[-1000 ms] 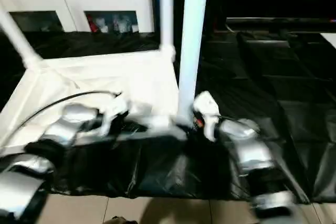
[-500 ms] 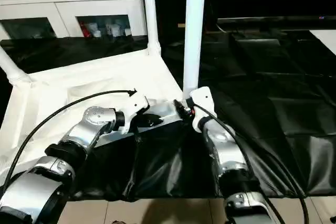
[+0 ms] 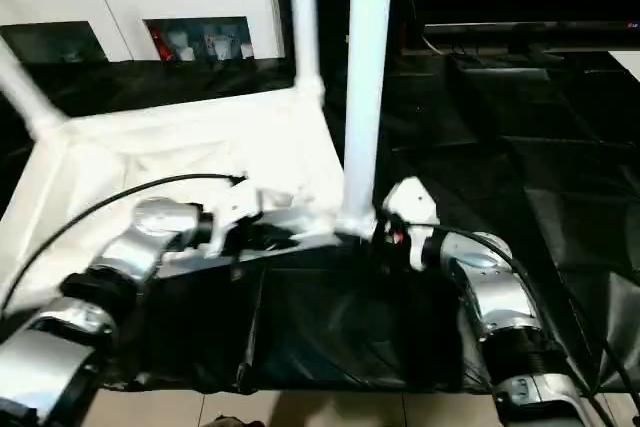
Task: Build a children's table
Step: Rotate leg to tighten
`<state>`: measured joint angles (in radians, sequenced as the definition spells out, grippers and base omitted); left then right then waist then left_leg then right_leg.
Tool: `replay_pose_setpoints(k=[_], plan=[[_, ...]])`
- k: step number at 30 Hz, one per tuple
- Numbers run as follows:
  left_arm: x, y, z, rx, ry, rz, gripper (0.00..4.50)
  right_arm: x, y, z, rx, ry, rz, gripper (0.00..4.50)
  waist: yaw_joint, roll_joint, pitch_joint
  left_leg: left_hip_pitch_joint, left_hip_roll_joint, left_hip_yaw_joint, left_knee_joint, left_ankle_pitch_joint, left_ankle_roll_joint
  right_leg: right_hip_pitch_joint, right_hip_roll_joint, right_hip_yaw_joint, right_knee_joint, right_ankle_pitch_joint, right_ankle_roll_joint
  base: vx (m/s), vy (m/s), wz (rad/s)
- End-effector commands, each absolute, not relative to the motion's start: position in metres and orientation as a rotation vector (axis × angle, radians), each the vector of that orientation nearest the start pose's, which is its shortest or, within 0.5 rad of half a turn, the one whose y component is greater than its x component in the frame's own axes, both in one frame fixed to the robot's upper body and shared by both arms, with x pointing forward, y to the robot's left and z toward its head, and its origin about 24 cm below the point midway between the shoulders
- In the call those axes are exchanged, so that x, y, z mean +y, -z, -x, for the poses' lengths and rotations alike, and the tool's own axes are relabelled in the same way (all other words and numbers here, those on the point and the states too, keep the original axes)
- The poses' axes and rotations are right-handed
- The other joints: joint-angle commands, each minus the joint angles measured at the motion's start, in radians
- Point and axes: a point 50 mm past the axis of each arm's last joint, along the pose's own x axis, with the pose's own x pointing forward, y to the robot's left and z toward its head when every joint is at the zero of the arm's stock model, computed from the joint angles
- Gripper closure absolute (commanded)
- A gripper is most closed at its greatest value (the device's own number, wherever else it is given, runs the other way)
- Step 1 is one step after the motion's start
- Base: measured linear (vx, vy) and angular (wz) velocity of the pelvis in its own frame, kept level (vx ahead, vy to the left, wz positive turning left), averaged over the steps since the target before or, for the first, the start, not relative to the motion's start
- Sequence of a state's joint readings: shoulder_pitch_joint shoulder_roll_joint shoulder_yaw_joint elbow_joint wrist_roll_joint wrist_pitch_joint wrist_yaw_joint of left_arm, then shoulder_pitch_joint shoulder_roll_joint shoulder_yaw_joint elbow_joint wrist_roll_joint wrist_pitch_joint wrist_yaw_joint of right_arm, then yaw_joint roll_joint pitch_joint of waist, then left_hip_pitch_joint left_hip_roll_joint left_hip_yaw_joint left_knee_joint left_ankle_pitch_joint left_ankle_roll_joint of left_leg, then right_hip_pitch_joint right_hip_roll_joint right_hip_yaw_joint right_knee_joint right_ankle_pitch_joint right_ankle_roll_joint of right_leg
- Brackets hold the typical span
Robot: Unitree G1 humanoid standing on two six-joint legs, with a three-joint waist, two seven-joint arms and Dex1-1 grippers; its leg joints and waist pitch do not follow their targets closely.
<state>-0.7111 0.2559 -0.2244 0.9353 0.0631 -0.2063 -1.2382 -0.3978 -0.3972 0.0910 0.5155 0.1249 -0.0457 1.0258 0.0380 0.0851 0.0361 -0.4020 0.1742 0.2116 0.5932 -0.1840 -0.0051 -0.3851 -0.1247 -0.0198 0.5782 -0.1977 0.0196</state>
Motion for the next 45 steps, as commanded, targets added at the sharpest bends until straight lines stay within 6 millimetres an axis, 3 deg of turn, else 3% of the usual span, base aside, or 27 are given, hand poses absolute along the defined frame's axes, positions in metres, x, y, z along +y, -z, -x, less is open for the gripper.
replay_pose_setpoints(k=[1, 6, 7, 9, 10, 11, 14, 16, 22, 25, 29, 31, 32, 33, 36, 37, 38, 40, 41, 43, 45], plan=[[0.121, -0.032, -0.319, 0.405, 1.464, -0.413, 4.5, -0.171, -0.048, -0.301, 0.225, -1.092, 0.233, 0.51, 0.002, -0.02, -0.061, 0.033, 0.054, -0.019, -0.075, -0.194, 0.111, 0.025, -0.018, 0.001, -0.043, -0.053, -0.3, 0.0, 0.0, 0.0], [0.124, -0.032, -0.318, 0.417, 1.489, -0.416, 4.5, -0.168, -0.049, -0.302, 0.243, -1.142, 0.242, 0.51, 0.003, -0.022, -0.06, 0.034, 0.055, -0.016, -0.076, -0.196, 0.101, 0.025, -0.02, 0.003, -0.043, -0.056, -0.297, 0.0, 0.0, 0.0], [0.125, -0.032, -0.318, 0.422, 1.498, -0.421, 4.5, -0.168, -0.049, -0.302, 0.249, -1.153, 0.241, 0.68, 0.002, -0.027, -0.06, 0.032, 0.054, -0.015, -0.075, -0.188, 0.104, 0.026, -0.02, 0.003, -0.042, -0.05, -0.297, 0.0, 0.0, 0.0], [0.127, -0.033, -0.318, 0.429, 1.505, -0.43, 4.5, -0.168, -0.049, -0.303, 0.259, -1.17, 0.236, 0.68, 0.003, -0.025, -0.061, 0.032, 0.054, -0.014, -0.074, -0.18, 0.109, 0.026, -0.021, 0.003, -0.041, -0.05, -0.297, 0.0, 0.0, 0.0], [0.128, -0.033, -0.318, 0.431, 1.511, -0.433, 4.5, -0.167, -0.05, -0.303, 0.261, -1.178, 0.232, 0.68, 0.003, -0.032, -0.061, 0.032, 0.054, -0.014, -0.073, -0.173, 0.113, 0.026, -0.021, 0.003, -0.041, -0.04, -0.298, 0.0, 0.0, 0.0], [0.129, -0.034, -0.318, 0.435, 1.518, -0.443, 4.5, -0.168, -0.051, -0.303, 0.267, -1.194, 0.225, 1.03, 0.005, -0.03, -0.062, 0.033, 0.054, -0.013, -0.071, -0.165, 0.117, 0.025, -0.021, 0.004, -0.039, -0.03, -0.301, 0.0, 0.0, 0.0], [0.13, -0.034, -0.318, 0.446, 1.533, -0.448, 4.5, -0.168, -0.052, -0.304, 0.27, -1.205, 0.222, 1.08, 0.007, -0.031, -0.062, 0.033, 0.055, -0.013, -0.07, -0.155, 0.121, 0.026, -0.021, 0.004, -0.037, -0.019, -0.304, 0.0, 0.0, 0.0], [0.13, -0.034, -0.318, 0.452, 1.541, -0.443, 4.5, -0.168, -0.053, -0.304, 0.277, -1.214, 0.219, 1.41, 0.009, -0.03, -0.062, 0.034, 0.054, -0.012, -0.07, -0.155, 0.12, 0.025, -0.021, 0.004, -0.036, -0.016, -0.306, 0.0, 0.0, 0.0], [0.13, -0.035, -0.318, 0.451, 1.544, -0.432, 4.5, -0.167, -0.051, -0.304, 0.286, -1.217, 0.204, 1.71, 0.011, -0.03, -0.062, 0.034, 0.053, -0.012, -0.069, -0.16, 0.113, 0.026, -0.021, 0.004, -0.036, -0.023, -0.306, 0.0, 0.0, 0.0], [0.124, -0.034, -0.321, 0.449, 1.498, -0.403, 4.5, -0.165, -0.045, -0.307, 0.296, -1.128, 0.175, 1.75, 0.011, -0.026, -0.062, 0.035, 0.053, -0.012, -0.07, -0.16, 0.108, 0.025, -0.02, 0.004, -0.036, -0.022, -0.306, 0.0, 0.0, 0.0], [0.105, -0.027, -0.326, 0.473, 1.378, -0.417, 4.5, -0.153, -0.031, -0.313, 0.32, -0.933, 0.155, 1.75, 0.003, -0.024, -0.055, 0.039, 0.055, -0.012, -0.082, -0.23, 0.06, 0.019, -0.019, 0.006, -0.048, -0.129, -0.287, 0.0, 0.0, 0.0], [0.097, -0.026, -0.328, 0.47, 1.344, -0.402, 4.5, -0.146, -0.028, -0.315, 0.324, -0.876, 0.136, 1.76, -0.005, -0.025, -0.051, 0.041, 0.053, -0.018, -0.091, -0.309, 0.01, 0.017, -0.023, 0.008, -0.06, -0.261, -0.25, 0.0, 0.0, 0.0], [0.081, -0.025, -0.329, 0.464, 1.309, -0.371, 4.5, -0.131, -0.024, -0.319, 0.323, -0.772, 0.085, 1.76, -0.012, -0.024, -0.046, 0.042, 0.052, -0.02, -0.097, -0.346, -0.014, 0.01, -0.022, 0.01, -0.066, -0.315, -0.231, 0.0, 0.0, 0.0], [0.081, -0.025, -0.329, 0.464, 1.309, -0.371, 4.5, -0.131, -0.024, -0.319, 0.323, -0.772, 0.085, 1.76, -0.015, -0.024, -0.044, 0.043, 0.05, -0.022, -0.099, -0.376, -0.025, 0.008, -0.023, 0.009, -0.071, -0.353, -0.22, 0.0, 0.0, 0.0], [0.054, -0.024, -0.328, 0.457, 1.284, -0.346, 4.5, -0.1, -0.019, -0.323, 0.317, -0.677, 0.058, 1.76, -0.024, -0.025, -0.041, 0.049, 0.047, -0.032, -0.106, -0.463, -0.064, 0.001, -0.024, 0.009, -0.085, -0.46, -0.161, 0.0, 0.0, 0.0], [0.049, -0.024, -0.327, 0.457, 1.281, -0.348, 4.5, -0.091, -0.021, -0.322, 0.295, -0.693, 0.057, 1.76, -0.026, -0.009, -0.037, 0.053, 0.046, -0.034, -0.107, -0.493, -0.075, -0.004, -0.024, 0.009, -0.088, -0.479, -0.153, 0.0, 0.0, 0.0], [0.046, -0.024, -0.327, 0.457, 1.283, -0.359, 4.5, -0.084, -0.023, -0.321, 0.27, -0.713, 0.058, 1.76, -0.037, -0.022, -0.036, 0.063, 0.041, -0.038, -0.106, -0.573, -0.085, -0.011, -0.019, 0.004, -0.102, -0.541, -0.122, 0.0, 0.0, 0.0], [0.045, -0.023, -0.326, 0.457, 1.283, -0.367, 4.5, -0.081, -0.024, -0.321, 0.258, -0.72, 0.06, 1.2, -0.042, -0.023, -0.038, 0.066, 0.041, -0.039, -0.105, -0.581, -0.074, -0.015, -0.02, 0.007, -0.105, -0.536, -0.118, 0.0, 0.0, 0.0], [0.049, -0.023, -0.326, 0.46, 1.293, -0.38, 4.5, -0.083, -0.028, -0.321, 0.223, -0.718, 0.074, 1.06, -0.042, -0.013, -0.038, 0.065, 0.041, -0.04, -0.107, -0.581, -0.072, -0.013, -0.02, 0.008, -0.104, -0.526, -0.121, 0.0, 0.0, 0.0], [0.054, -0.023, -0.327, 0.461, 1.301, -0.389, 4.5, -0.089, -0.031, -0.321, 0.2, -0.711, 0.088, 0.96, -0.043, -0.019, -0.042, 0.059, 0.043, -0.038, -0.11, -0.556, -0.064, -0.008, -0.018, 0.008, -0.101, -0.46, -0.135, 0.0, 0.0, 0.0], [0.059, -0.024, -0.327, 0.458, 1.312, -0.394, 4.5, -0.101, -0.034, -0.323, 0.18, -0.696, 0.102, 0.7, -0.041, -0.017, -0.043, 0.055, 0.044, -0.035, -0.111, -0.533, -0.058, -0.005, -0.017, 0.01, -0.096, -0.405, -0.152, 0.0, 0.0, 0.0]])
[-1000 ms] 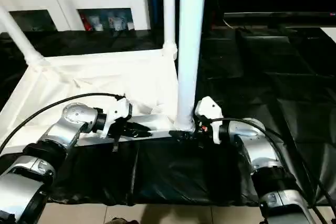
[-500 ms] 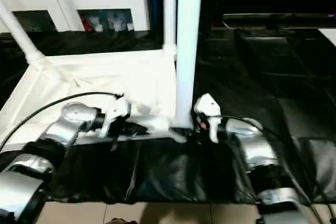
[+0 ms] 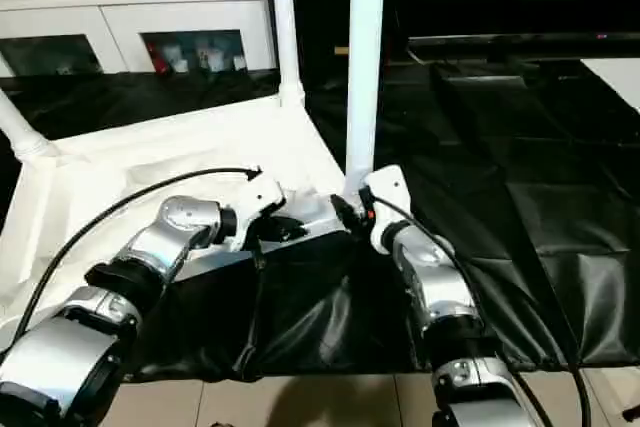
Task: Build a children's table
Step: Rotate leg to tighten
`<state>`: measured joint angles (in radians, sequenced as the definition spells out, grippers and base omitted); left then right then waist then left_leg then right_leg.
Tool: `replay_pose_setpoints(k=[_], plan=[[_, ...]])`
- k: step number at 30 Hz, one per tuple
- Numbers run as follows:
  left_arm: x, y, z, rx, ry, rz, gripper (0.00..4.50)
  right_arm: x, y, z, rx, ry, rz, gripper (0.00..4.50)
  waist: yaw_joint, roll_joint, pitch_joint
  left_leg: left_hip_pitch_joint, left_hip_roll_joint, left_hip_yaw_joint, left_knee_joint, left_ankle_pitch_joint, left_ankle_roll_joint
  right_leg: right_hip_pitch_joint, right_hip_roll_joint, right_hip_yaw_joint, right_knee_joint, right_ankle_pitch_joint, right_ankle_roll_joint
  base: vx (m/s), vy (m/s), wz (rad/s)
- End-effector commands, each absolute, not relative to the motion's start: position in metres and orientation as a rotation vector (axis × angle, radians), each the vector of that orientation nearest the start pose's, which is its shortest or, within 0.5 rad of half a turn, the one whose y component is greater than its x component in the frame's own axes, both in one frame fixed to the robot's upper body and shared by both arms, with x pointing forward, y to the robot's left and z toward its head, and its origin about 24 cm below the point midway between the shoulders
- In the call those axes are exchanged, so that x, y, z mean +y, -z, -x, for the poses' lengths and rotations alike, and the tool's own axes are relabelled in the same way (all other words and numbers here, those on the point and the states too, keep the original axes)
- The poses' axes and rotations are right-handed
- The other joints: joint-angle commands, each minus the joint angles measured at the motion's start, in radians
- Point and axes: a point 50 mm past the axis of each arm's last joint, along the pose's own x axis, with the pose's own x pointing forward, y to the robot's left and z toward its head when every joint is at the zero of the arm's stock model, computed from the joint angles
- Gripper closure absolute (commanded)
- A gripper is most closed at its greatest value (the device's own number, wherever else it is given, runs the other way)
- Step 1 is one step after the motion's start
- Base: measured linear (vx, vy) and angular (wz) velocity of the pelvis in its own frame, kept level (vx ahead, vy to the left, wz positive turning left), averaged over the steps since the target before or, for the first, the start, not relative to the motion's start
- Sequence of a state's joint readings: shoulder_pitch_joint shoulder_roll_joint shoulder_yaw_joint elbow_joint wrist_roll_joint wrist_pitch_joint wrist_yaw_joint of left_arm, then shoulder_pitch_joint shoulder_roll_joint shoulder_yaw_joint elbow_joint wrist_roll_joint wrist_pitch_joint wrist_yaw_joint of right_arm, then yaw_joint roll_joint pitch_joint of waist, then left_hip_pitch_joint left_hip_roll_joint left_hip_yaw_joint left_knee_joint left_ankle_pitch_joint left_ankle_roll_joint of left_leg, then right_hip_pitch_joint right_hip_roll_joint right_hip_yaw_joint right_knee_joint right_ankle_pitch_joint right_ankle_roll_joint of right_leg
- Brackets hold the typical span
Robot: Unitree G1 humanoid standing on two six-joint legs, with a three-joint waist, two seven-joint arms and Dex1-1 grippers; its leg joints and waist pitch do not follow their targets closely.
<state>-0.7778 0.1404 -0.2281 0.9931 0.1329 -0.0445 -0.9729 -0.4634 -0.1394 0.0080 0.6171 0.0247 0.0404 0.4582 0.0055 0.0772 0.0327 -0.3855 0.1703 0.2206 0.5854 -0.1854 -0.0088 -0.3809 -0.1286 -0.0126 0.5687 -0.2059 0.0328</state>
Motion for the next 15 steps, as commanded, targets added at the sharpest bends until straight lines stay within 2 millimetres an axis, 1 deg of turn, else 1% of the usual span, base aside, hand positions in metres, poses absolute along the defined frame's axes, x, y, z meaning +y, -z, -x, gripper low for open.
replay_pose_setpoints(k=[1, 2, 3, 4, 5, 6, 7, 8, 9, 10, 11, 12, 13, 14, 15], plan=[[0.061, -0.024, -0.327, 0.456, 1.317, -0.395, 4.5, -0.104, -0.035, -0.323, 0.175, -0.696, 0.106, 0.7, -0.006, -0.012, -0.042, 0.036, 0.048, -0.043, -0.102, -0.51, -0.047, -0.005, -0.014, 0.003, -0.082, -0.362, -0.176, 0.0, 0.0, 0.0], [0.065, -0.024, -0.327, 0.453, 1.326, -0.397, 4.5, -0.112, -0.037, -0.323, 0.165, -0.694, 0.117, 0.61, -0.006, -0.011, -0.044, 0.034, 0.049, -0.042, -0.102, -0.496, -0.044, -0.003, -0.014, 0.004, -0.079, -0.338, -0.183, 0.0, 0.0, 0.0], [0.069, -0.025, -0.327, 0.445, 1.339, -0.401, 4.5, -0.122, -0.038, -0.322, 0.157, -0.701, 0.131, 0.51, -0.004, -0.012, -0.046, 0.032, 0.051, -0.039, -0.1, -0.469, -0.036, 0.0, -0.013, 0.004, -0.075, -0.287, -0.196, 0.0, 0.0, 0.0], [0.07, -0.026, -0.326, 0.44, 1.346, -0.403, 4.5, -0.124, -0.039, -0.321, 0.155, -0.706, 0.135, 0.51, 0.0, -0.013, -0.05, 0.03, 0.051, -0.036, -0.097, -0.431, -0.022, 0.004, -0.014, 0.004, -0.07, -0.229, -0.211, 0.0, 0.0, 0.0], [0.074, -0.027, -0.326, 0.432, 1.369, -0.412, 4.5, -0.131, -0.04, -0.319, 0.154, -0.733, 0.137, 0.4, 0.003, -0.014, -0.054, 0.025, 0.052, -0.034, -0.093, -0.368, 0.003, 0.012, -0.016, 0.003, -0.062, -0.16, -0.227, 0.064, -0.002, 0.03], [0.076, -0.027, -0.326, 0.432, 1.377, -0.418, 4.5, -0.135, -0.04, -0.318, 0.155, -0.749, 0.135, 0.18, 0.005, -0.015, -0.057, 0.022, 0.052, -0.033, -0.089, -0.33, 0.02, 0.016, -0.016, 0.002, -0.058, -0.119, -0.235, 0.064, -0.002, 0.03], [0.083, -0.029, -0.325, 0.417, 1.42, -0.44, 4.5, -0.145, -0.041, -0.311, 0.171, -0.84, 0.142, 0.18, 0.011, -0.014, -0.059, 0.02, 0.052, -0.027, -0.081, -0.266, 0.053, 0.017, -0.015, -0.001, -0.052, -0.051, -0.254, 0.066, -0.007, 0.03], [0.084, -0.029, -0.325, 0.417, 1.423, -0.44, 4.5, -0.146, -0.041, -0.311, 0.173, -0.847, 0.143, 0.14, 0.016, -0.013, -0.059, 0.02, 0.052, -0.026, -0.077, -0.244, 0.072, 0.02, -0.015, -0.003, -0.049, -0.027, -0.259, 0.059, -0.009, -0.01], [0.087, -0.031, -0.325, 0.412, 1.444, -0.434, 4.5, -0.151, -0.042, -0.306, 0.196, -0.897, 0.147, 0.07, 0.023, -0.014, -0.062, 0.015, 0.053, -0.025, -0.07, -0.193, 0.1, 0.026, -0.015, -0.005, -0.04, 0.026, -0.269, 0.059, -0.009, -0.01], [0.088, -0.032, -0.325, 0.411, 1.449, -0.433, 4.5, -0.153, -0.042, -0.306, 0.201, -0.907, 0.148, 0.02, 0.032, -0.013, -0.064, 0.016, 0.054, -0.022, -0.064, -0.148, 0.125, 0.024, -0.017, -0.005, -0.034, 0.077, -0.282, 0.058, -0.012, -0.02], [0.092, -0.034, -0.324, 0.408, 1.471, -0.424, 4.5, -0.158, -0.043, -0.303, 0.22, -0.951, 0.155, 0.02, 0.035, -0.017, -0.065, 0.013, 0.053, -0.021, -0.059, -0.124, 0.138, 0.022, -0.017, -0.005, -0.029, 0.106, -0.293, 0.0, 0.0, 0.0], [0.095, -0.036, -0.324, 0.404, 1.495, -0.426, 4.5, -0.162, -0.045, -0.3, 0.239, -0.996, 0.162, 0.02, 0.037, -0.018, -0.066, 0.014, 0.053, -0.022, -0.057, -0.119, 0.145, 0.024, -0.017, -0.006, -0.026, 0.11, -0.297, 0.0, 0.0, 0.0], [0.097, -0.037, -0.324, 0.402, 1.51, -0.43, 4.5, -0.165, -0.046, -0.299, 0.25, -1.023, 0.166, 0.02, 0.042, -0.017, -0.067, 0.015, 0.055, -0.021, -0.054, -0.113, 0.155, 0.022, -0.017, -0.006, -0.024, 0.111, -0.303, 0.0, 0.0, 0.0], [0.1, -0.039, -0.323, 0.405, 1.53, -0.43, 4.5, -0.168, -0.047, -0.298, 0.255, -1.051, 0.182, 0.02, 0.045, -0.016, -0.066, 0.014, 0.056, -0.021, -0.054, -0.109, 0.159, 0.023, -0.017, -0.007, -0.023, 0.105, -0.306, 0.0, 0.0, 0.0], [0.102, -0.039, -0.323, 0.407, 1.541, -0.43, 4.5, -0.17, -0.048, -0.298, 0.257, -1.064, 0.193, 0.02, 0.047, -0.016, -0.066, 0.015, 0.056, -0.021, -0.055, -0.112, 0.158, 0.022, -0.017, -0.006, -0.025, 0.094, -0.305, 0.0, 0.0, 0.0]])
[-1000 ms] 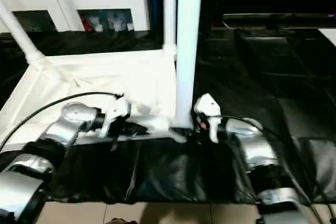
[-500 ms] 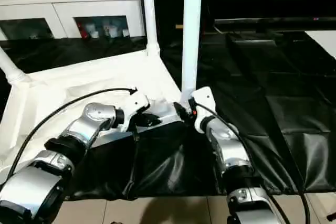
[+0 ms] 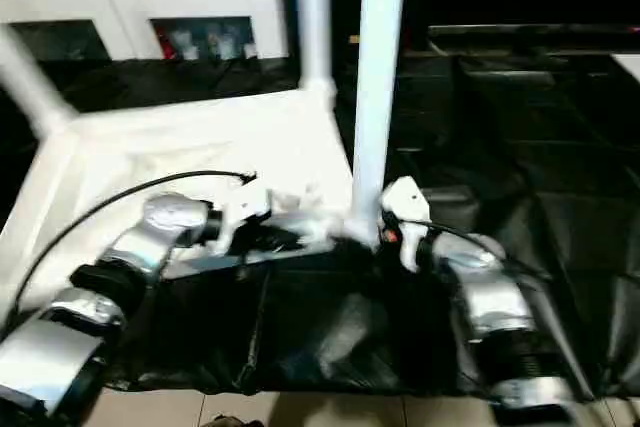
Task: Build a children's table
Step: Rotate leg to tighten
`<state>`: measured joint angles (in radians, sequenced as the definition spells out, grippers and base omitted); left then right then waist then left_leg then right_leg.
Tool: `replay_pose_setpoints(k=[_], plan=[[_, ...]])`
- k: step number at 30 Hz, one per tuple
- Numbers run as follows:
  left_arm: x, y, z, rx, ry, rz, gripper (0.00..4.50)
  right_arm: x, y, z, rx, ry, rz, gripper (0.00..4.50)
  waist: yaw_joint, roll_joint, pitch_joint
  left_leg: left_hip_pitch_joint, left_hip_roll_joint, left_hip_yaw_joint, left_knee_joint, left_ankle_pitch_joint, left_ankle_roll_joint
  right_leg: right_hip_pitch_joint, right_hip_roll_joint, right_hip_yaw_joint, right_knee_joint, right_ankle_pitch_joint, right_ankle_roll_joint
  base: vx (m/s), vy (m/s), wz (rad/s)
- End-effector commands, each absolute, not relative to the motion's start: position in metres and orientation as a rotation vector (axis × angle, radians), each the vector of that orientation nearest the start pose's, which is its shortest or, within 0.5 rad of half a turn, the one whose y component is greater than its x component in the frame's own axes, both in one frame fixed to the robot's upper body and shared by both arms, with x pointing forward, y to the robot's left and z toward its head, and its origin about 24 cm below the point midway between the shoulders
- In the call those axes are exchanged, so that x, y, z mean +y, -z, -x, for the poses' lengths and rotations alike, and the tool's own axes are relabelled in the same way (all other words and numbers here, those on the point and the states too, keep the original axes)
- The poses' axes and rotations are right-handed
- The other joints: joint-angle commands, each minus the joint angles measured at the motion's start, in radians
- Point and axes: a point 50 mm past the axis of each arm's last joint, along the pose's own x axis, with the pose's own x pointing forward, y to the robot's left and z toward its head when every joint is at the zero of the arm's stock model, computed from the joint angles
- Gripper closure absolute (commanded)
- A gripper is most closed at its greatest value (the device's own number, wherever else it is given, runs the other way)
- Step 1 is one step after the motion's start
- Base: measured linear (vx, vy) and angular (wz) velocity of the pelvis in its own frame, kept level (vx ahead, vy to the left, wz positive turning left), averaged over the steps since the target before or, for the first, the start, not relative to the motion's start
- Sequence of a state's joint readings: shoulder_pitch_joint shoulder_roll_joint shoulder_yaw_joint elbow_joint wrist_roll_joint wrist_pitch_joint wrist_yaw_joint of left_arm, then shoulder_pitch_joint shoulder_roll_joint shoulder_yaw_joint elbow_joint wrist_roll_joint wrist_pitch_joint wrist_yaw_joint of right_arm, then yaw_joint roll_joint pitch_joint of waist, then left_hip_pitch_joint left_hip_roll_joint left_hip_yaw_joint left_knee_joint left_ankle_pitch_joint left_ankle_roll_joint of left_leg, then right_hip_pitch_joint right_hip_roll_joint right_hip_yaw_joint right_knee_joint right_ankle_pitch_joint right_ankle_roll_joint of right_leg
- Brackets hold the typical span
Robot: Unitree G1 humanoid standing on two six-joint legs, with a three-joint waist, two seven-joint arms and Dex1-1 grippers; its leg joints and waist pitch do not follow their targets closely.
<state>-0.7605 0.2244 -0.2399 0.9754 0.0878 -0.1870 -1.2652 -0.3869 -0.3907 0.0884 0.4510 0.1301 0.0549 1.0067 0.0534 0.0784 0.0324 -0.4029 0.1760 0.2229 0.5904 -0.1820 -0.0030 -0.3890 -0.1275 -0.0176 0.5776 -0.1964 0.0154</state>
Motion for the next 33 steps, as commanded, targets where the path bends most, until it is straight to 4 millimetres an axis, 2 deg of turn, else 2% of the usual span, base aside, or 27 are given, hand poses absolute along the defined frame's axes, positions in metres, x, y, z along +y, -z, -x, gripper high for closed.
replay_pose_setpoints(k=[1, 2, 3, 4, 6, 8, 10, 11, 17, 19, 21, 22, 24, 25, 27, 28, 30, 31, 33], plan=[[0.105, -0.04, -0.322, 0.408, 1.562, -0.437, 4.5, -0.172, -0.05, -0.297, 0.268, -1.101, 0.204, 0.02, 0.0, -0.019, -0.063, 0.033, 0.051, -0.023, -0.062, -0.129, 0.147, 0.029, -0.019, -0.001, -0.036, 0.055, -0.288, 0.0, 0.0, 0.0], [0.107, -0.041, -0.322, 0.411, 1.575, -0.441, 4.5, -0.174, -0.051, -0.296, 0.278, -1.128, 0.211, 0.02, 0.003, -0.019, -0.063, 0.035, 0.053, -0.023, -0.064, -0.143, 0.137, 0.029, -0.02, 0.0, -0.037, 0.029, -0.288, 0.0, 0.0, 0.0], [0.108, -0.041, -0.322, 0.412, 1.578, -0.442, 4.5, -0.174, -0.051, -0.296, 0.281, -1.137, 0.213, 0.02, 0.004, -0.023, -0.062, 0.035, 0.053, -0.023, -0.065, -0.148, 0.135, 0.029, -0.019, 0.0, -0.038, 0.02, -0.287, 0.0, 0.0, 0.0], [0.11, -0.041, -0.321, 0.415, 1.592, -0.448, 4.5, -0.175, -0.052, -0.295, 0.29, -1.16, 0.221, 0.02, 0.005, -0.019, -0.06, 0.036, 0.055, -0.023, -0.068, -0.16, 0.124, 0.028, -0.019, 0.001, -0.038, -0.003, -0.286, 0.0, 0.0, 0.0], [0.113, -0.042, -0.321, 0.421, 1.608, -0.449, 4.5, -0.177, -0.054, -0.295, 0.303, -1.197, 0.232, 0.2, 0.003, -0.021, -0.058, 0.036, 0.054, -0.024, -0.071, -0.182, 0.11, 0.028, -0.018, 0.001, -0.041, -0.034, -0.284, 0.0, 0.0, 0.0], [0.115, -0.043, -0.32, 0.424, 1.625, -0.45, 4.5, -0.177, -0.057, -0.295, 0.318, -1.233, 0.224, 0.39, 0.004, -0.03, -0.057, 0.038, 0.055, -0.022, -0.072, -0.197, 0.099, 0.027, -0.019, 0.003, -0.044, -0.061, -0.282, 0.0, 0.0, 0.0], [0.116, -0.043, -0.32, 0.424, 1.627, -0.45, 4.5, -0.177, -0.057, -0.295, 0.321, -1.24, 0.219, 0.53, 0.005, -0.025, -0.057, 0.037, 0.056, -0.023, -0.072, -0.185, 0.098, 0.027, -0.02, 0.003, -0.042, -0.057, -0.285, 0.0, 0.0, 0.0], [0.117, -0.044, -0.32, 0.426, 1.632, -0.446, 4.5, -0.177, -0.058, -0.295, 0.326, -1.253, 0.213, 0.64, 0.005, -0.03, -0.057, 0.037, 0.055, -0.022, -0.072, -0.18, 0.098, 0.026, -0.019, 0.003, -0.041, -0.05, -0.286, 0.0, 0.0, 0.0], [0.121, -0.044, -0.32, 0.433, 1.638, -0.447, 4.5, -0.177, -0.06, -0.296, 0.335, -1.282, 0.207, 1.17, 0.008, -0.026, -0.061, 0.036, 0.053, -0.022, -0.065, -0.135, 0.118, 0.029, -0.019, 0.002, -0.033, 0.013, -0.298, 0.0, 0.0, 0.0], [0.122, -0.044, -0.32, 0.436, 1.634, -0.449, 4.5, -0.177, -0.059, -0.295, 0.338, -1.286, 0.204, 1.22, 0.009, -0.024, -0.062, 0.035, 0.053, -0.023, -0.064, -0.132, 0.121, 0.03, -0.02, 0.001, -0.032, 0.024, -0.3, 0.0, 0.0, 0.0], [0.123, -0.044, -0.32, 0.438, 1.631, -0.449, 4.5, -0.175, -0.057, -0.294, 0.34, -1.286, 0.202, 1.53, 0.008, -0.026, -0.061, 0.035, 0.053, -0.022, -0.064, -0.138, 0.12, 0.03, -0.02, 0.001, -0.033, 0.019, -0.301, 0.0, 0.0, 0.0], [0.124, -0.044, -0.321, 0.435, 1.616, -0.437, 4.5, -0.174, -0.055, -0.293, 0.339, -1.277, 0.195, 1.59, 0.009, -0.021, -0.06, 0.036, 0.053, -0.023, -0.065, -0.144, 0.116, 0.029, -0.02, 0.001, -0.034, 0.01, -0.3, 0.0, 0.0, 0.0], [0.123, -0.044, -0.321, 0.43, 1.597, -0.425, 4.5, -0.173, -0.053, -0.293, 0.337, -1.264, 0.19, 1.71, 0.007, -0.021, -0.06, 0.037, 0.053, -0.023, -0.067, -0.156, 0.107, 0.03, -0.019, 0.0, -0.035, -0.002, -0.3, 0.0, 0.0, 0.0], [0.122, -0.044, -0.326, 0.423, 1.525, -0.416, 4.5, -0.169, -0.049, -0.293, 0.328, -1.209, 0.176, 1.77, 0.006, -0.018, -0.06, 0.037, 0.053, -0.023, -0.068, -0.159, 0.1, 0.03, -0.018, 0.001, -0.035, 0.002, -0.297, 0.0, 0.0, 0.0], [0.121, -0.044, -0.328, 0.424, 1.493, -0.415, 4.5, -0.168, -0.048, -0.293, 0.325, -1.179, 0.174, 1.81, 0.005, -0.019, -0.059, 0.038, 0.052, -0.023, -0.071, -0.179, 0.088, 0.029, -0.018, 0.001, -0.038, -0.023, -0.294, 0.0, 0.0, 0.0], [0.118, -0.044, -0.333, 0.429, 1.415, -0.414, 4.5, -0.165, -0.042, -0.297, 0.322, -1.081, 0.181, 1.81, 0.004, -0.022, -0.056, 0.038, 0.053, -0.023, -0.073, -0.196, 0.079, 0.027, -0.018, 0.002, -0.041, -0.053, -0.289, 0.0, 0.0, 0.0], [0.114, -0.044, -0.337, 0.431, 1.355, -0.407, 4.5, -0.161, -0.038, -0.3, 0.318, -0.995, 0.185, 1.83, -0.001, -0.018, -0.053, 0.041, 0.052, -0.024, -0.081, -0.236, 0.045, 0.022, -0.018, 0.003, -0.048, -0.131, -0.273, 0.0, 0.0, 0.0], [0.109, -0.044, -0.339, 0.424, 1.322, -0.391, 4.5, -0.158, -0.034, -0.302, 0.323, -0.923, 0.173, 1.84, -0.004, -0.022, -0.051, 0.041, 0.052, -0.026, -0.085, -0.268, 0.023, 0.023, -0.02, 0.003, -0.054, -0.193, -0.255, 0.0, 0.0, 0.0], [0.093, -0.044, -0.342, 0.412, 1.253, -0.377, 4.5, -0.143, -0.026, -0.309, 0.332, -0.749, 0.103, 1.84, -0.012, -0.019, -0.049, 0.042, 0.051, -0.029, -0.092, -0.303, -0.007, 0.017, -0.019, 0.006, -0.059, -0.249, -0.232, 0.0, 0.0, 0.0]])
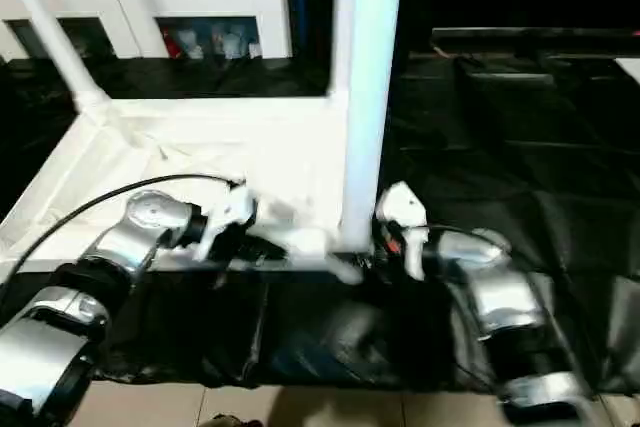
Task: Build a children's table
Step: Rotate leg to tighten
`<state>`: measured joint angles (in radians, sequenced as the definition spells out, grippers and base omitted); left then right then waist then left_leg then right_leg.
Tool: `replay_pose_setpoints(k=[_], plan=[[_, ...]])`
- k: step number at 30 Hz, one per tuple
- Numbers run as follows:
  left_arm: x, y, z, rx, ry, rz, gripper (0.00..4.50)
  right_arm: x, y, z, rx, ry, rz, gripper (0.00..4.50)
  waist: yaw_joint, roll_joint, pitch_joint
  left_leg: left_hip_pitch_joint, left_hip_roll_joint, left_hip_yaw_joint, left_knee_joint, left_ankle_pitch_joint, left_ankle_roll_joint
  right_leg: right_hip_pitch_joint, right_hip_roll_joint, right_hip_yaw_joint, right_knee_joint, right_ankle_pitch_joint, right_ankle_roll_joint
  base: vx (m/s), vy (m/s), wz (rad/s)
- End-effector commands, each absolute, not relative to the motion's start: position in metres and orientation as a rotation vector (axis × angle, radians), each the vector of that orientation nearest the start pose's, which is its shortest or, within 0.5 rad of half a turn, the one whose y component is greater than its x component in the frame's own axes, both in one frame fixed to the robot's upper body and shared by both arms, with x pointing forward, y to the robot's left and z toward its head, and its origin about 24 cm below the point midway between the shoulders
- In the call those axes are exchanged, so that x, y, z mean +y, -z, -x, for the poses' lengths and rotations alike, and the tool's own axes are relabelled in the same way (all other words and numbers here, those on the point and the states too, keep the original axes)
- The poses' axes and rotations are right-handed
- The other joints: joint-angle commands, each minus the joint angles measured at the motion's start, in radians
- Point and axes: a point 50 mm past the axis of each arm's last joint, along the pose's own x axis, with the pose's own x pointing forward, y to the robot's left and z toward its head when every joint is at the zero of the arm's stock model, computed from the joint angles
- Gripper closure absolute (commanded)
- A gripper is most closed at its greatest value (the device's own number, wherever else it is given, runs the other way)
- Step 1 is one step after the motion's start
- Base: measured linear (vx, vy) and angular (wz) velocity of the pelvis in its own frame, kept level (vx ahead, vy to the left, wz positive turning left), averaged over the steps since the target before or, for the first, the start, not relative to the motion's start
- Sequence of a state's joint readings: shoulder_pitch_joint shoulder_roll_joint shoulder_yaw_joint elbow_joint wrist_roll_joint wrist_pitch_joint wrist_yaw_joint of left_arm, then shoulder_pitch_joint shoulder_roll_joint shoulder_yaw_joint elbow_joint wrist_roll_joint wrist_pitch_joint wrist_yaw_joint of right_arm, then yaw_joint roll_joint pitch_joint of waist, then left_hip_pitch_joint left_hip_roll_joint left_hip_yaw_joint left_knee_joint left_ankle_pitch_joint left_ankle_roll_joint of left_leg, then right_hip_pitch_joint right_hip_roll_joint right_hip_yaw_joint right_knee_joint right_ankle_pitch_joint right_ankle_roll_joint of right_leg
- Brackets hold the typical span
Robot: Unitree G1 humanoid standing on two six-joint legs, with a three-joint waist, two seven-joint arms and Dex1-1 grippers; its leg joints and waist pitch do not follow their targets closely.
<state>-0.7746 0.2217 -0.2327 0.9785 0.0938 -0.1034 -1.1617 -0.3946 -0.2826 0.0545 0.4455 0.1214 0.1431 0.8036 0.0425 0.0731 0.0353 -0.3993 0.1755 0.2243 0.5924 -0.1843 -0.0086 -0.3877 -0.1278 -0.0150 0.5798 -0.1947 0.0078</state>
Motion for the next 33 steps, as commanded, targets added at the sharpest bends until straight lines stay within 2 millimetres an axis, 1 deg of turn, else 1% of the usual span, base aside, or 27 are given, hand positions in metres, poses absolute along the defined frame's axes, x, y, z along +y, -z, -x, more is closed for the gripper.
replay_pose_setpoints(k=[1, 2, 4, 5, 6, 7, 8, 9, 10, 11, 12, 13, 14, 15, 16, 17, 18, 19, 20, 21, 23, 26, 29, 30, 31, 32, 33], plan=[[0.093, -0.044, -0.342, 0.412, 1.251, -0.377, 4.5, -0.143, -0.025, -0.309, 0.332, -0.744, 0.101, 1.85, -0.005, -0.014, -0.051, 0.039, 0.051, -0.032, -0.095, -0.311, -0.012, 0.013, -0.018, 0.004, -0.063, -0.264, -0.217, 0.0, 0.0, 0.0], [0.081, -0.044, -0.343, 0.402, 1.22, -0.354, 4.5, -0.133, -0.022, -0.314, 0.34, -0.643, 0.062, 1.85, -0.012, -0.016, -0.051, 0.04, 0.048, -0.035, -0.098, -0.341, -0.029, 0.013, -0.018, 0.004, -0.068, -0.294, -0.195, 0.0, 0.0, 0.0], [0.074, -0.044, -0.344, 0.398, 1.197, -0.338, 4.5, -0.127, -0.02, -0.317, 0.342, -0.598, 0.051, 1.85, -0.02, -0.013, -0.05, 0.039, 0.047, -0.037, -0.101, -0.36, -0.041, 0.009, -0.018, 0.004, -0.071, -0.311, -0.185, 0.0, 0.0, 0.0], [0.067, -0.043, -0.344, 0.393, 1.181, -0.327, 4.5, -0.12, -0.018, -0.32, 0.343, -0.552, 0.048, 1.85, -0.022, -0.007, -0.05, 0.04, 0.045, -0.038, -0.101, -0.366, -0.043, 0.01, -0.018, 0.003, -0.073, -0.316, -0.18, 0.0, 0.0, 0.0], [0.062, -0.043, -0.344, 0.389, 1.164, -0.322, 4.5, -0.114, -0.017, -0.322, 0.341, -0.52, 0.046, 1.85, -0.023, -0.01, -0.05, 0.041, 0.045, -0.037, -0.101, -0.375, -0.046, 0.006, -0.017, 0.005, -0.077, -0.316, -0.173, 0.0, 0.0, 0.0], [0.054, -0.043, -0.343, 0.384, 1.147, -0.32, 4.5, -0.104, -0.018, -0.324, 0.327, -0.501, 0.046, 1.85, -0.023, -0.011, -0.051, 0.042, 0.044, -0.038, -0.1, -0.378, -0.045, 0.006, -0.017, 0.005, -0.078, -0.316, -0.169, 0.0, 0.0, 0.0], [0.051, -0.043, -0.343, 0.382, 1.139, -0.321, 4.5, -0.099, -0.019, -0.325, 0.318, -0.498, 0.045, 1.85, -0.026, -0.007, -0.05, 0.04, 0.042, -0.039, -0.101, -0.384, -0.046, 0.007, -0.018, 0.004, -0.079, -0.323, -0.161, 0.0, 0.0, 0.0], [0.05, -0.042, -0.342, 0.381, 1.139, -0.322, 4.5, -0.096, -0.02, -0.325, 0.304, -0.511, 0.05, 1.85, -0.027, -0.009, -0.049, 0.04, 0.043, -0.038, -0.101, -0.387, -0.045, 0.006, -0.017, 0.004, -0.081, -0.325, -0.156, 0.0, 0.0, 0.0], [0.047, -0.042, -0.342, 0.38, 1.138, -0.329, 4.5, -0.087, -0.025, -0.326, 0.258, -0.553, 0.072, 1.5, -0.027, -0.01, -0.051, 0.043, 0.042, -0.037, -0.1, -0.394, -0.039, 0.004, -0.017, 0.004, -0.083, -0.328, -0.151, 0.0, 0.0, 0.0], [0.048, -0.041, -0.341, 0.382, 1.145, -0.334, 4.5, -0.085, -0.029, -0.326, 0.231, -0.556, 0.056, 1.15, -0.028, -0.01, -0.051, 0.042, 0.042, -0.037, -0.099, -0.391, -0.036, 0.004, -0.018, 0.005, -0.083, -0.324, -0.15, 0.0, 0.0, 0.0], [0.048, -0.04, -0.341, 0.385, 1.147, -0.338, 4.5, -0.085, -0.031, -0.327, 0.212, -0.551, 0.041, 1.15, -0.03, -0.009, -0.051, 0.038, 0.042, -0.037, -0.099, -0.378, -0.027, 0.008, -0.017, 0.005, -0.082, -0.308, -0.15, 0.0, 0.0, 0.0], [0.052, -0.04, -0.341, 0.382, 1.151, -0.344, 4.5, -0.089, -0.035, -0.328, 0.189, -0.558, 0.036, 1.15, -0.029, -0.008, -0.052, 0.038, 0.043, -0.036, -0.099, -0.368, -0.02, 0.007, -0.016, 0.005, -0.081, -0.294, -0.153, 0.0, 0.0, 0.0], [0.055, -0.04, -0.341, 0.382, 1.155, -0.346, 4.5, -0.093, -0.036, -0.328, 0.179, -0.57, 0.041, 0.94, -0.029, -0.007, -0.054, 0.036, 0.043, -0.037, -0.098, -0.351, -0.013, 0.011, -0.016, 0.004, -0.078, -0.27, -0.157, 0.0, 0.0, 0.0], [0.057, -0.04, -0.341, 0.382, 1.159, -0.348, 4.5, -0.096, -0.038, -0.328, 0.17, -0.581, 0.046, 0.94, -0.029, -0.007, -0.054, 0.035, 0.043, -0.037, -0.098, -0.344, -0.008, 0.012, -0.015, 0.004, -0.077, -0.256, -0.16, 0.0, 0.0, 0.0], [0.061, -0.04, -0.341, 0.375, 1.176, -0.352, 4.5, -0.104, -0.039, -0.328, 0.162, -0.598, 0.057, 0.78, -0.028, -0.011, -0.055, 0.034, 0.043, -0.036, -0.096, -0.33, 0.001, 0.014, -0.015, 0.003, -0.075, -0.229, -0.167, 0.0, 0.0, 0.0], [0.065, -0.041, -0.341, 0.373, 1.188, -0.356, 4.5, -0.111, -0.039, -0.328, 0.156, -0.618, 0.066, 0.7, -0.026, -0.008, -0.058, 0.034, 0.044, -0.036, -0.094, -0.311, 0.012, 0.016, -0.015, 0.003, -0.071, -0.189, -0.178, 0.0, 0.0, 0.0], [0.07, -0.041, -0.34, 0.37, 1.202, -0.367, 4.5, -0.118, -0.04, -0.326, 0.156, -0.663, 0.064, 0.67, -0.026, -0.011, -0.059, 0.034, 0.045, -0.034, -0.092, -0.299, 0.021, 0.017, -0.015, 0.003, -0.069, -0.166, -0.185, 0.0, 0.0, 0.0], [0.072, -0.042, -0.34, 0.361, 1.223, -0.373, 4.5, -0.121, -0.041, -0.325, 0.156, -0.692, 0.065, 0.67, -0.024, -0.012, -0.061, 0.031, 0.045, -0.033, -0.086, -0.267, 0.042, 0.022, -0.015, 0.001, -0.062, -0.113, -0.202, 0.0, 0.0, 0.0], [0.074, -0.042, -0.339, 0.36, 1.245, -0.377, 4.5, -0.126, -0.041, -0.323, 0.159, -0.729, 0.072, 0.4, -0.022, -0.011, -0.064, 0.027, 0.044, -0.032, -0.081, -0.217, 0.069, 0.027, -0.015, -0.001, -0.055, -0.053, -0.218, 0.0, 0.0, 0.0], [0.076, -0.042, -0.338, 0.362, 1.253, -0.378, 4.5, -0.128, -0.042, -0.322, 0.161, -0.744, 0.075, 0.32, -0.02, -0.013, -0.064, 0.026, 0.044, -0.03, -0.078, -0.194, 0.082, 0.028, -0.014, -0.002, -0.052, -0.025, -0.226, 0.0, 0.0, 0.0], [0.087, -0.045, -0.335, 0.361, 1.341, -0.402, 4.5, -0.146, -0.042, -0.315, 0.201, -0.863, 0.118, 0.2, -0.01, -0.015, -0.07, 0.023, 0.045, -0.027, -0.064, -0.111, 0.132, 0.033, -0.014, -0.006, -0.038, 0.077, -0.25, 0.0, 0.0, 0.0], [0.096, -0.045, -0.335, 0.37, 1.368, -0.441, 4.5, -0.156, -0.045, -0.31, 0.223, -0.943, 0.119, 0.2, 0.0, -0.017, -0.074, 0.023, 0.045, -0.025, -0.053, -0.063, 0.178, 0.032, -0.015, -0.006, -0.028, 0.147, -0.27, 0.0, 0.0, 0.0], [0.111, -0.049, -0.332, 0.374, 1.443, -0.441, 4.5, -0.172, -0.052, -0.306, 0.245, -1.049, 0.133, 0.2, 0.005, -0.016, -0.073, 0.022, 0.047, -0.025, -0.052, -0.065, 0.187, 0.031, -0.017, -0.008, -0.028, 0.12, -0.281, 0.0, 0.0, 0.0], [0.116, -0.051, -0.331, 0.377, 1.469, -0.431, 4.5, -0.176, -0.054, -0.306, 0.25, -1.075, 0.145, 0.2, 0.006, -0.014, -0.069, 0.023, 0.05, -0.024, -0.056, -0.084, 0.18, 0.026, -0.016, -0.007, -0.031, 0.086, -0.286, 0.0, 0.0, 0.0], [0.121, -0.052, -0.331, 0.381, 1.49, -0.427, 4.5, -0.18, -0.057, -0.305, 0.257, -1.109, 0.15, 0.2, 0.008, -0.008, -0.07, 0.028, 0.051, -0.025, -0.057, -0.102, 0.168, 0.025, -0.015, -0.007, -0.032, 0.056, -0.29, 0.0, 0.0, 0.0], [0.128, -0.054, -0.33, 0.394, 1.513, -0.421, 4.5, -0.183, -0.06, -0.304, 0.265, -1.151, 0.156, 0.2, 0.009, -0.011, -0.068, 0.029, 0.052, -0.023, -0.059, -0.119, 0.157, 0.025, -0.013, -0.006, -0.034, 0.038, -0.293, 0.0, 0.0, 0.0], [0.128, -0.054, -0.33, 0.394, 1.513, -0.421, 4.5, -0.183, -0.06, -0.304, 0.265, -1.151, 0.156, 0.2, 0.01, -0.011, -0.069, 0.029, 0.052, -0.024, -0.06, -0.123, 0.151, 0.026, -0.014, -0.006, -0.032, 0.035, -0.295, 0.0, 0.0, 0.0]])
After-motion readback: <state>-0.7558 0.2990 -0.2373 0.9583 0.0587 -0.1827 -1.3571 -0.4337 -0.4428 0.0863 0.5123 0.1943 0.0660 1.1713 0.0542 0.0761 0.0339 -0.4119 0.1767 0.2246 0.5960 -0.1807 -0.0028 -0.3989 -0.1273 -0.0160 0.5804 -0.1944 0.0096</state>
